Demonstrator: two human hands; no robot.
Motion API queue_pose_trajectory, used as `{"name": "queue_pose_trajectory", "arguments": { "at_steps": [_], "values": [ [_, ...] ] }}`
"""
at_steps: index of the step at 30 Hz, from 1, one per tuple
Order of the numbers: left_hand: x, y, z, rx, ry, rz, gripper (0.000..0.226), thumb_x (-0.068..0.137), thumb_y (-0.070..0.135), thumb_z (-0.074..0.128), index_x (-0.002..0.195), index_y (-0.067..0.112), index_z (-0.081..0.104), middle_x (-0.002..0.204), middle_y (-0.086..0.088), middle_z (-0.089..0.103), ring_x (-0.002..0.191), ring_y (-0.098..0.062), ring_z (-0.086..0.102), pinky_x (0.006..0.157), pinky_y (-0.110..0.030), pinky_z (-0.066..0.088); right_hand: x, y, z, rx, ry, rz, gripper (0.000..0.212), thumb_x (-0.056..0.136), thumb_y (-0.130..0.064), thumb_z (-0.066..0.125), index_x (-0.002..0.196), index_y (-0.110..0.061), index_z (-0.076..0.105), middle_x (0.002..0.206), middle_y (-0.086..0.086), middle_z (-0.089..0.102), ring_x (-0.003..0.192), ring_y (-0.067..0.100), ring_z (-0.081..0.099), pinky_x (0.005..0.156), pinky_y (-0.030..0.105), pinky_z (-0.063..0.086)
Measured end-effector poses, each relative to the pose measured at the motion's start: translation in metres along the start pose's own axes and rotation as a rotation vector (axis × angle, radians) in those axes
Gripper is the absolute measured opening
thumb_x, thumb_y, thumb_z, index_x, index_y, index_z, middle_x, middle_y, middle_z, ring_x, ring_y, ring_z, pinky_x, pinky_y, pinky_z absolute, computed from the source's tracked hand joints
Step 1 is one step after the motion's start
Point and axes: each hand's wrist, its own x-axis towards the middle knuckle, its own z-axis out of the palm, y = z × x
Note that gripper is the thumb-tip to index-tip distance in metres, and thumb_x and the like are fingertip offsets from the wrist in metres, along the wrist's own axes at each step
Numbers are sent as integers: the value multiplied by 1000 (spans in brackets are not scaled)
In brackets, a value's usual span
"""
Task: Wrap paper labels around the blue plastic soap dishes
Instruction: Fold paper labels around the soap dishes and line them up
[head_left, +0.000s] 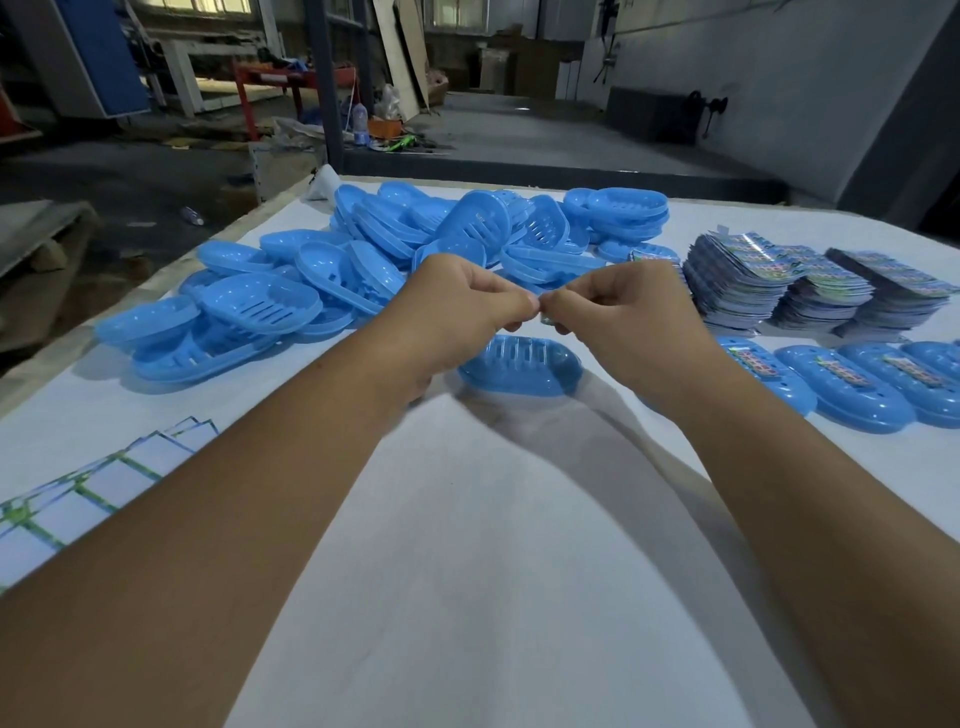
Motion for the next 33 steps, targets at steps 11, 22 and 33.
{"name": "queue_pose_trajectory", "arguments": {
  "at_steps": [11,22,33],
  "values": [
    [5,-3,-4,13,84,7,32,75,54,81,81,22,81,67,15,71,58,14,58,63,-18,42,-1,0,-1,41,-97,-80,23,98,-23,64,86,-14,80,75,-7,76,69,1,61,72,25,52],
    [8,-5,-5,24,104,-31,23,79,43,78,79,20,79,68,13,68,69,1,58,61,-23,39,-4,-3,-2,148,-181,-43,22,96,-8,61,92,-16,80,81,-3,76,72,-4,64,66,12,45],
    [11,-9,-3,38,141,-61,29,78,40,72,62,16,69,45,14,53,41,-1,47,55,-25,36,2,3,-10,-102,59,95,29,82,-41,77,62,-20,74,55,10,51,49,12,35,51,25,34]
  ]
}}
